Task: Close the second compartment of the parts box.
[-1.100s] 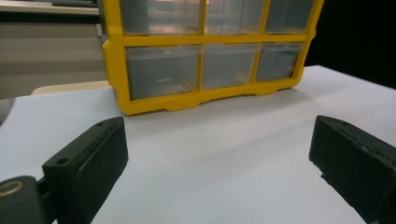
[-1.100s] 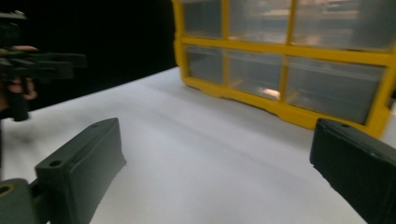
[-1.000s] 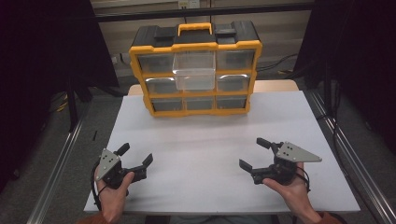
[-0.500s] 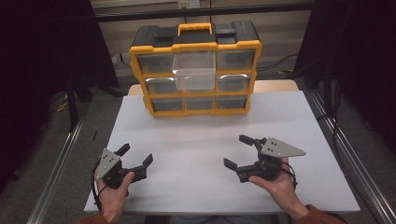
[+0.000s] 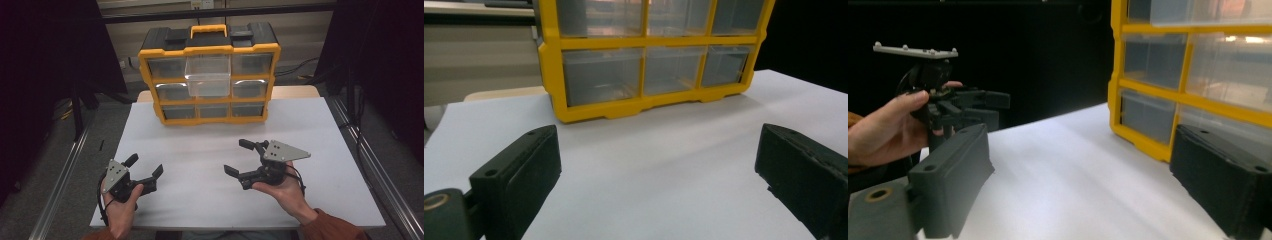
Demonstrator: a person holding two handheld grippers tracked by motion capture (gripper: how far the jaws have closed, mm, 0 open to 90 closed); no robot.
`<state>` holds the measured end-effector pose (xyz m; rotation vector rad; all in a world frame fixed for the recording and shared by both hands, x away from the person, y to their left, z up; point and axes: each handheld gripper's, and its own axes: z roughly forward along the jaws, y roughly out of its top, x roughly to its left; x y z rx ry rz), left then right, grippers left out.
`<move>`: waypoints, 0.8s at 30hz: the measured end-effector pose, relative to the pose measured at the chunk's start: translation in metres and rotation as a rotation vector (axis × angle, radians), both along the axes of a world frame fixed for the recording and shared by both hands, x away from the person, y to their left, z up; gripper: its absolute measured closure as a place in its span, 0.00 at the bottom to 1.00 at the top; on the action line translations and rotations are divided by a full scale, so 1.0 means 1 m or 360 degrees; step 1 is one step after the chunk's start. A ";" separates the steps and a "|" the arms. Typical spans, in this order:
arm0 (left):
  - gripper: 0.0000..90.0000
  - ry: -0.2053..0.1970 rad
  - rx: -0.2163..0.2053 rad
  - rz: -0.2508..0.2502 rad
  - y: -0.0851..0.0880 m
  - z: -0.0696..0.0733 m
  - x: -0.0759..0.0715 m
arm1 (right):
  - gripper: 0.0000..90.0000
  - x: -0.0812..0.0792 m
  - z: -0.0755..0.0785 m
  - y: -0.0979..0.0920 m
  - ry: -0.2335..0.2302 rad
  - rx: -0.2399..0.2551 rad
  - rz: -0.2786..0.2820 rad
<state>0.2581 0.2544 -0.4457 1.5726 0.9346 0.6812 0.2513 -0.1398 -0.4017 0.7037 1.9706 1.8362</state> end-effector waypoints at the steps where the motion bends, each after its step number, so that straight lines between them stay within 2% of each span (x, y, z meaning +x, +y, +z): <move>1: 0.05 0.0000 0.0000 0.0000 0.000 0.000 0.000 | 0.11 0.000 0.001 0.001 -0.0011 0.0005 -0.0013; 7: 0.05 0.0004 -0.0029 -0.0007 -0.002 -0.001 0.000 | 0.21 0.005 0.009 0.010 -0.0051 0.0054 0.0007; 11: 0.05 0.0006 -0.0013 -0.0013 -0.001 -0.001 0.000 | 0.26 0.009 0.012 0.016 -0.0060 0.0038 0.0017; 13: 0.05 0.0006 -0.0032 -0.0016 -0.002 -0.001 0.000 | 0.29 0.010 0.013 0.017 -0.0066 0.0034 0.0018; 18: 0.05 0.0006 -0.0022 -0.0019 -0.002 -0.001 0.001 | 0.46 0.018 0.014 0.020 -0.0067 0.0038 0.0036; 20: 0.05 0.0005 -0.0023 -0.0018 -0.002 -0.001 0.001 | 0.51 0.021 0.015 0.022 -0.0067 0.0032 0.0045; 22: 0.05 0.0006 -0.0021 -0.0016 -0.002 -0.001 0.001 | 0.54 0.023 0.015 0.023 -0.0079 -0.0003 0.0006; 24: 0.05 0.0007 -0.0019 -0.0016 -0.002 -0.001 0.001 | 0.56 0.025 0.014 0.024 -0.0069 0.0011 0.0002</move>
